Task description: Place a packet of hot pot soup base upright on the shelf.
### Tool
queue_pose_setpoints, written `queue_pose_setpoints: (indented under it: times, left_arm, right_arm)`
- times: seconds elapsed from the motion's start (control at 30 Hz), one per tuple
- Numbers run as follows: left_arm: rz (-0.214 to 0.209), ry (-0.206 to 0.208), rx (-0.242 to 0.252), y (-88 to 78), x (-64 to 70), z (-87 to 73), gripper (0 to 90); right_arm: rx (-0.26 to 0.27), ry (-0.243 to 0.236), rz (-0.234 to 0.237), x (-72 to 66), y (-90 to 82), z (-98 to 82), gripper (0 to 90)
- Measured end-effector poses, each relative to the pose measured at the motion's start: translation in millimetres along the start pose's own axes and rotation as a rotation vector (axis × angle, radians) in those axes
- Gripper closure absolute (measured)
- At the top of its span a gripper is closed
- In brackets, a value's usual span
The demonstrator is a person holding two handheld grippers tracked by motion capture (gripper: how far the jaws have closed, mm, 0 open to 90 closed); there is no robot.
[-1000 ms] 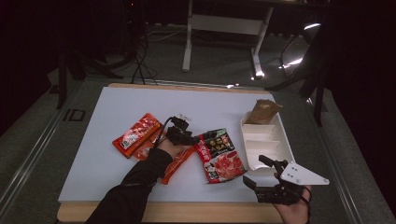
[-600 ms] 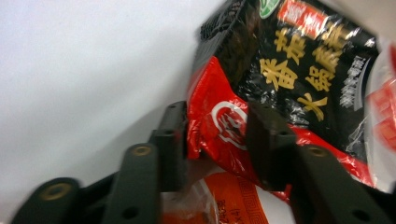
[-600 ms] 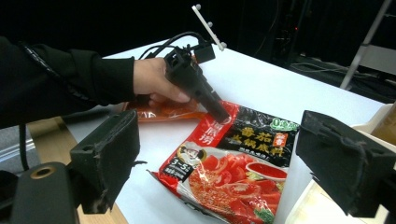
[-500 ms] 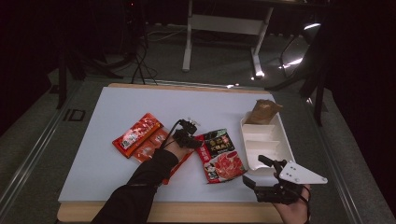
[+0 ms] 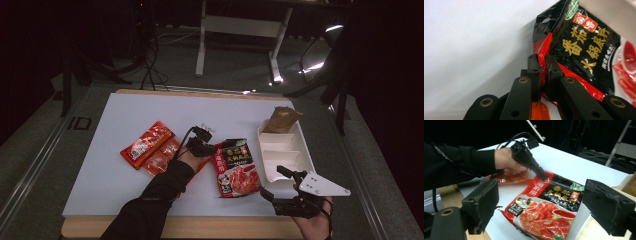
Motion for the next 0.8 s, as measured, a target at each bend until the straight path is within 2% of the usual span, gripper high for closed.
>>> queue_pose_setpoints:
  times: [0.1, 0.33, 0.57, 0.67, 0.77, 0.8]
  left_arm:
    - [-0.032, -0.008, 0.030, -10.8, 5.6, 2.5, 85.7]
    - [-0.074, 0.014, 0.096, -38.4, 25.7, 5.9, 86.0]
    - [-0.102, 0.066, 0.153, -62.5, 46.5, 3.5, 86.1]
    - [-0.112, 0.079, 0.179, -70.4, 53.9, 2.0, 86.1]
    - [-0.128, 0.093, 0.184, -76.7, 59.4, 0.2, 86.1]
    - [-0.138, 0.093, 0.187, -78.6, 61.3, -0.3, 86.1]
  right_arm:
    - [0.006, 0.003, -0.005, 0.6, -0.9, 1.0, 13.7]
    - [0.013, 0.008, -0.027, 3.8, -3.8, 2.9, 13.7]
    - [0.029, 0.016, -0.048, 9.1, -9.0, 6.1, 12.6]
    - [0.046, 0.005, -0.055, 11.7, -11.5, 7.2, 13.6]
    - [0.027, 0.002, -0.048, 12.9, -12.1, 6.3, 10.4]
    - [0.020, 0.014, -0.060, 14.3, -11.7, 5.7, 10.4]
Point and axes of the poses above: each handheld gripper's, and its own axes: y roughly forward along the jaws, z roughly out of its top, x roughly to its right, the point moved 6 cm from there along y, roughly forward along the jaws, and after that the axes turned 15 degrees about -y, right-handed, at the moved point
